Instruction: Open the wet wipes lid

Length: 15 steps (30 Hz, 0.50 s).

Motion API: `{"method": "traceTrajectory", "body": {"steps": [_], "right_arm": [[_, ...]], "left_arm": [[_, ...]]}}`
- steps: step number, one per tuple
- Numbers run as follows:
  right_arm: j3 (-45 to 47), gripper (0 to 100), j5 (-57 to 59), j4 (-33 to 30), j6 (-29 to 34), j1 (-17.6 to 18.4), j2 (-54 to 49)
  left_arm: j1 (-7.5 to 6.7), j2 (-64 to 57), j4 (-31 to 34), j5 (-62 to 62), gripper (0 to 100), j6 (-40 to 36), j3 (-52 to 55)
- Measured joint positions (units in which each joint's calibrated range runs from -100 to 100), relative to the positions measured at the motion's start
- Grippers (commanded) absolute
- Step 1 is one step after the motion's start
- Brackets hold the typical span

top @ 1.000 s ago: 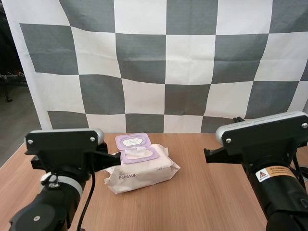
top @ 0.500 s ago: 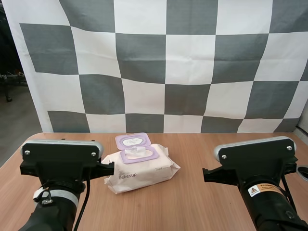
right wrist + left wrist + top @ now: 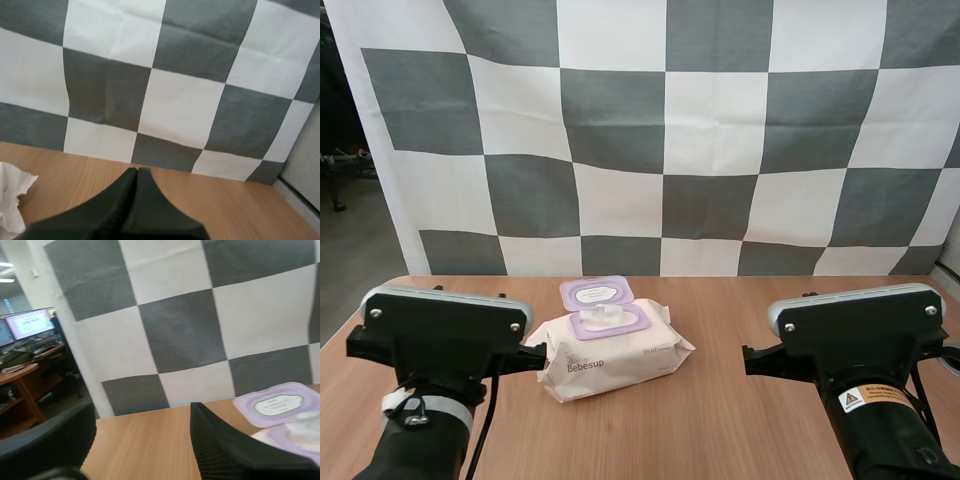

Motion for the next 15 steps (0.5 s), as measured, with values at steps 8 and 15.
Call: {"method": "traceTrajectory", "body": {"steps": [8, 15], "right_arm": [[-0.12, 0, -1.06, 0.0, 0.0, 0.0, -4.03], [-0.12, 0, -1.38, 0.1, 0.0, 0.0, -4.03]], "left_arm": [[-3.37, -3.01, 9.58, 16.13, 90, -9.84, 0.0], [-5.0, -7.49, 9.35, 31.83, 97, -16.96, 0.0]]}}
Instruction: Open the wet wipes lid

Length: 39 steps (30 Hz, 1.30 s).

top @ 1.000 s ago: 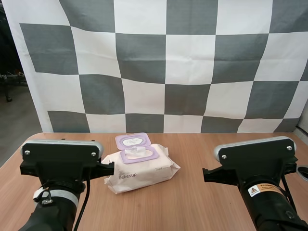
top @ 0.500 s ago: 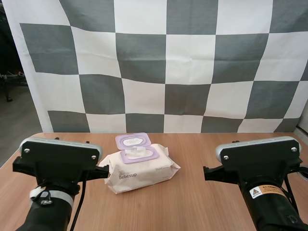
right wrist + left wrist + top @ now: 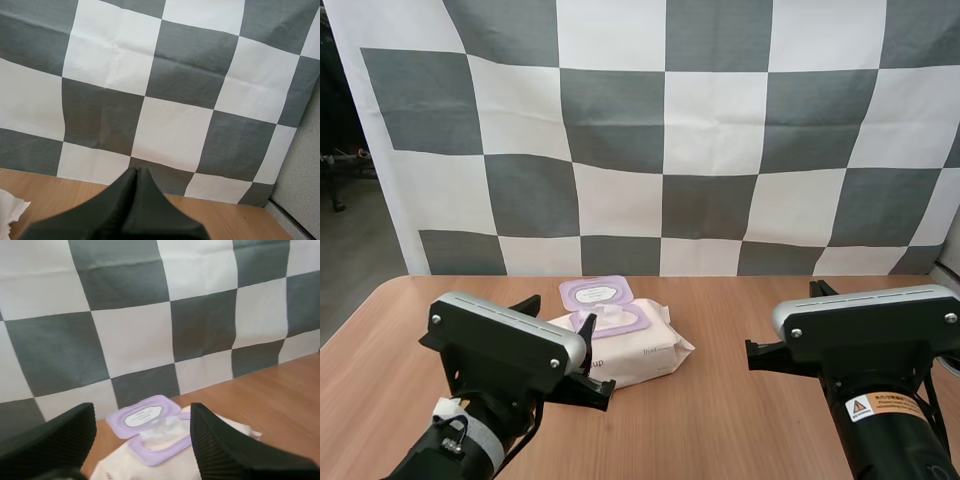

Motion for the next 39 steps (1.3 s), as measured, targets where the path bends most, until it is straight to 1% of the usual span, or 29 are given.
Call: {"method": "traceTrajectory", "body": {"steps": [1, 3, 6, 13, 16, 19, 24, 27, 32, 35, 39], "right_arm": [[0.0, 0, 0.0, 0.0, 0.0, 0.0, 0.0], [0.0, 0, 0.0, 0.0, 0.0, 0.0, 0.0], [0.0, 0, 0.0, 0.0, 0.0, 0.0, 0.0], [0.0, 0, 0.0, 0.0, 0.0, 0.0, 0.0], [0.0, 0, 0.0, 0.0, 0.0, 0.0, 0.0], [0.0, 0, 0.0, 0.0, 0.0, 0.0, 0.0], [0.0, 0, 0.0, 0.0, 0.0, 0.0, 0.0], [0.0, 0, 0.0, 0.0, 0.0, 0.0, 0.0], [0.0, 0, 0.0, 0.0, 0.0, 0.0, 0.0], [0.0, 0, 0.0, 0.0, 0.0, 0.0, 0.0], [0.0, 0, 0.0, 0.0, 0.0, 0.0, 0.0]], "left_arm": [[-0.16, -0.32, -1.42, 0.86, 100, -1.34, 0.0], [-0.24, -1.18, -3.64, 0.86, 100, -3.99, 0.0], [-0.31, -1.96, -4.96, -2.27, 100, -5.85, 0.0], [-0.31, -1.96, -5.1, -19.8, 100, -9.0, 0.0], [-0.31, -1.96, -5.21, -23.04, 100, -10.87, 0.0], [-0.31, -1.96, -5.21, -22.1, 100, -10.87, 0.0], [-0.31, -1.96, -5.21, -12.3, 100, -10.87, 0.0], [-0.31, -1.96, -5.21, -8.97, 100, -10.87, 0.0], [-0.31, -1.96, -1.45, -8.16, 100, -10.87, 0.0], [-0.31, -1.96, 4.13, -7.46, 100, -11.23, 0.0], [-0.31, -1.96, 10.92, -7.02, 100, -15.37, 0.0]]}}
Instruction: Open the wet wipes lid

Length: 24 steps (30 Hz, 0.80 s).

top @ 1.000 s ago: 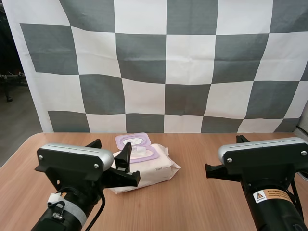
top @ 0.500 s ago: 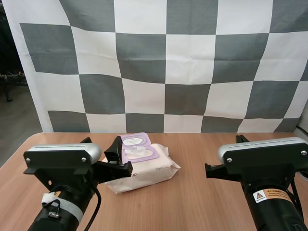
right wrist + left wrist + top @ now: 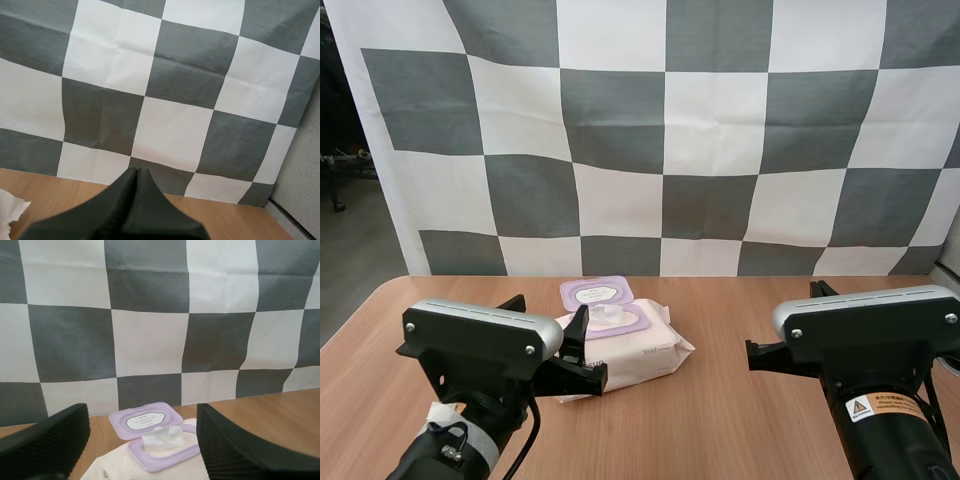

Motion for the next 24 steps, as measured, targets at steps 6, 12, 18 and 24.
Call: {"method": "traceTrajectory", "body": {"steps": [6, 12, 18, 24], "right_arm": [[0.0, 0, 0.0, 0.0, 0.0, 0.0, 0.0], [0.0, 0, 0.0, 0.0, 0.0, 0.0, 0.0], [0.0, 0, 0.0, 0.0, 0.0, 0.0, 0.0], [0.0, 0, 0.0, 0.0, 0.0, 0.0, 0.0]], "left_arm": [[0.0, 0.0, 10.28, -0.52, 100, -9.05, 0.0], [0.0, 0.0, 19.95, 4.14, 66, -17.36, 0.0], [0.0, 0.0, 30.66, 9.04, 0, -26.77, 0.0], [0.0, 0.0, 41.01, 9.04, 0, -35.43, 0.0]]}}
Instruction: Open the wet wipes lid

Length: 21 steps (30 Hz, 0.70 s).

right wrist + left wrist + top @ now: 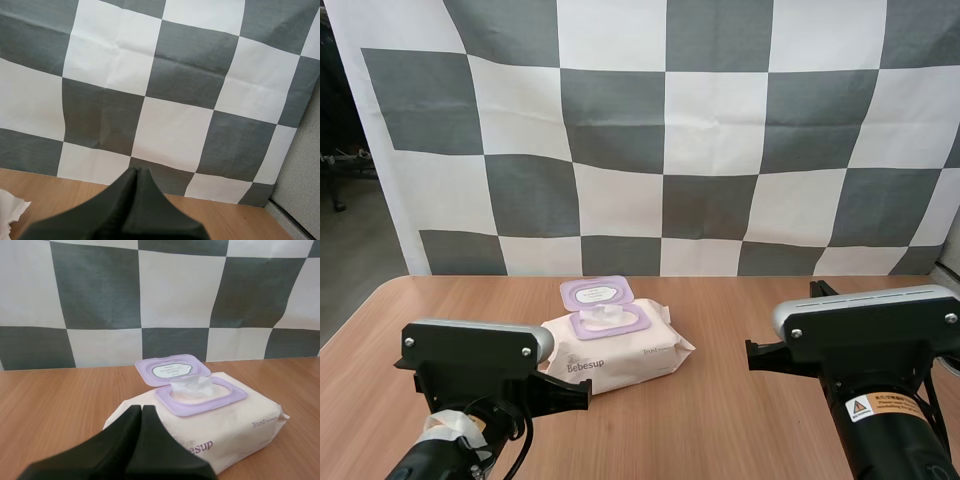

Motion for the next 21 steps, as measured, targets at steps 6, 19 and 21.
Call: {"method": "traceTrajectory", "body": {"steps": [6, 19, 21], "right_arm": [[0.0, 0, 0.0, 0.0, 0.0, 0.0, 0.0], [0.0, 0, 3.03, 0.0, 0.0, 0.0, 0.0], [0.0, 0, 4.64, 0.0, 0.96, 0.0, 0.0]], "left_arm": [[0.08, 0.0, 9.94, -0.31, 0, -9.04, 0.0], [-0.02, 0.0, 25.14, -0.58, 0, -26.09, 0.0], [-0.02, 0.0, 25.14, -0.72, 0, -26.45, 0.0]]}}
